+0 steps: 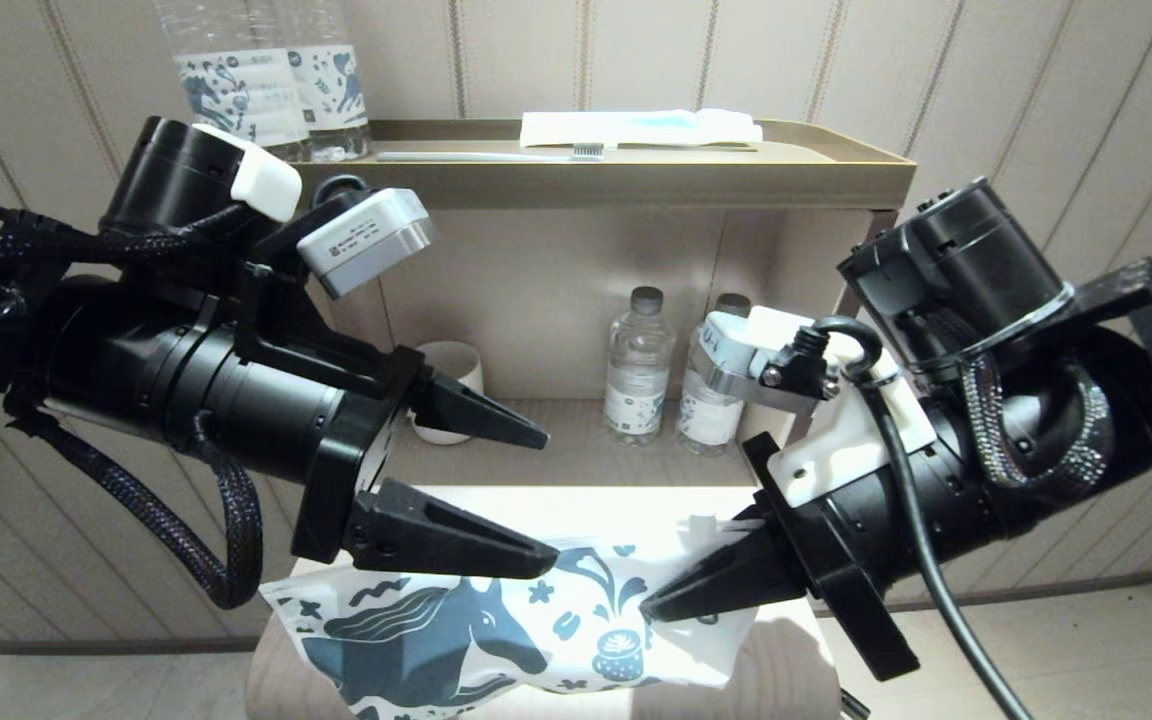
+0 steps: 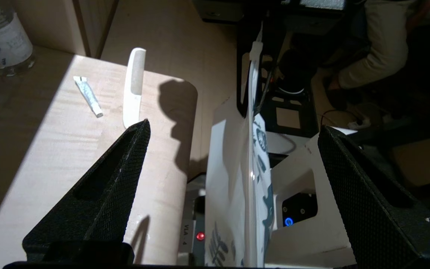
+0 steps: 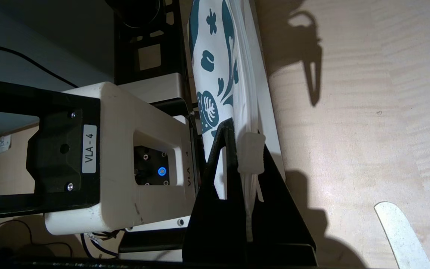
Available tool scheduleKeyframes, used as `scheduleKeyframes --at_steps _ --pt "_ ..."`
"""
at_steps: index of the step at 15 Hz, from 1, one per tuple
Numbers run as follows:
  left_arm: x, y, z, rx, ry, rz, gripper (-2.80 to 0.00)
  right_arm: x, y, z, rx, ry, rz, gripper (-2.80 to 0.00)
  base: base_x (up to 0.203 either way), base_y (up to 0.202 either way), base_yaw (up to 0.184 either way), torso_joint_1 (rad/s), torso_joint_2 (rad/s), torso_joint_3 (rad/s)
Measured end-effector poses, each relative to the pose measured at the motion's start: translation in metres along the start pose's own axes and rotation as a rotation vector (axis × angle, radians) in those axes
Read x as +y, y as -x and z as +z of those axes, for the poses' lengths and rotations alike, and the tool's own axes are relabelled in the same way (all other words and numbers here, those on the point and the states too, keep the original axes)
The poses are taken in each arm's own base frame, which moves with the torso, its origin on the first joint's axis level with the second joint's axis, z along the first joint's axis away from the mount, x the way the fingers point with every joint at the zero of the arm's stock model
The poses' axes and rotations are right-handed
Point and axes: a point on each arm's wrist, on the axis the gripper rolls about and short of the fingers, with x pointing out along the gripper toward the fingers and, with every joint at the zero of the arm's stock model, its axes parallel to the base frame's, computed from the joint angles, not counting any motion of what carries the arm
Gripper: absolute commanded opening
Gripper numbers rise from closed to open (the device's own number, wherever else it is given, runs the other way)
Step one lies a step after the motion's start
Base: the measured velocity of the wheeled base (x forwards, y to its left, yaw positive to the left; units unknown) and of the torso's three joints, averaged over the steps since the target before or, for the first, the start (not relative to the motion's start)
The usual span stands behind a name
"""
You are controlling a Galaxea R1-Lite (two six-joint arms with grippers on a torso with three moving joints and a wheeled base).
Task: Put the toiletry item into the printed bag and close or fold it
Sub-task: Hand it to the other hand
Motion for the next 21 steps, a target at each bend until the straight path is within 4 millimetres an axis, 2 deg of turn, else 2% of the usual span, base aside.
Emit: scheduleKeyframes --at_steps 9,16,21 --pt "0.009 -0.013 0.015 -0.022 0.102 -0.020 0.00 -0.005 -0.009 0.008 -0.042 0.004 0.002 -2.80 0.000 0.000 0.000 0.000 0.00 0.000" --pt "0.024 -0.026 0.008 -0.081 0.049 -0.003 0.00 -0.011 -0.017 0.011 -0.055 -0.067 0.079 -2.80 0.000 0.000 0.000 0.000 0.00 0.000" --pt "0.023 -0.026 0.004 -0.081 0.065 -0.005 0.00 -0.012 -0.017 0.013 -0.070 -0.060 0.087 -2.80 0.000 0.000 0.000 0.000 0.00 0.000"
